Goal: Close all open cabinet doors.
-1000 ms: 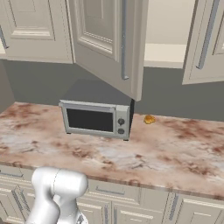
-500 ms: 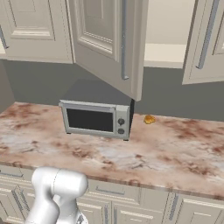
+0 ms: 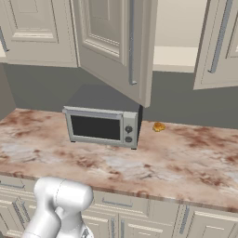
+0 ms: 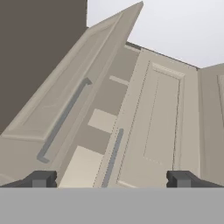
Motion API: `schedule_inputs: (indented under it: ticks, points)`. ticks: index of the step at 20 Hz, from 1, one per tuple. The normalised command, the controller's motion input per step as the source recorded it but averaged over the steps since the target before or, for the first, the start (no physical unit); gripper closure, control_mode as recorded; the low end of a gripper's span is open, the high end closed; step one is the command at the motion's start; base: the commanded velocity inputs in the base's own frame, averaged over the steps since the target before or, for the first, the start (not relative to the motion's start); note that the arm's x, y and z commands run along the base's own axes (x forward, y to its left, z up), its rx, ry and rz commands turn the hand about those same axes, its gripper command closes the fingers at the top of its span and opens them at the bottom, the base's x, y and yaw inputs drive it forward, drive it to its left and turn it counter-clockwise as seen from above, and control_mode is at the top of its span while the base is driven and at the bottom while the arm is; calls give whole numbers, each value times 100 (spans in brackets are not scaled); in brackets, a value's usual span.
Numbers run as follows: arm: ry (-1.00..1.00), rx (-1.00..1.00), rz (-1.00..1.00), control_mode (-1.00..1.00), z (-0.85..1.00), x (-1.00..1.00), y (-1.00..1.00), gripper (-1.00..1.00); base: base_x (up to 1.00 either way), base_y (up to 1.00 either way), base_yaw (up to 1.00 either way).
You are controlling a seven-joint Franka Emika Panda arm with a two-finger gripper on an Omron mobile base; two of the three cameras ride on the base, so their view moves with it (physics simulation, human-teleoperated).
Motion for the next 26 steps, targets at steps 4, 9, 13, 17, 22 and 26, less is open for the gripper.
schedule_inputs:
  ticks: [4,9,13,17,22,26]
  points:
    - [0,0,0,-100,-2,41,46,-100,0,0,0]
    - [0,0,0,-100,-1,41,47,-100,0,0,0]
    - [0,0,0,-100,-1,25,37,-100,0,0,0]
    - [0,0,0,-100,-3,24,34,-100,0,0,0]
    - [0,0,0,-100,-9,22,26,-100,0,0,0]
    - [0,2,0,-100,-10,21,12,-100,0,0,0]
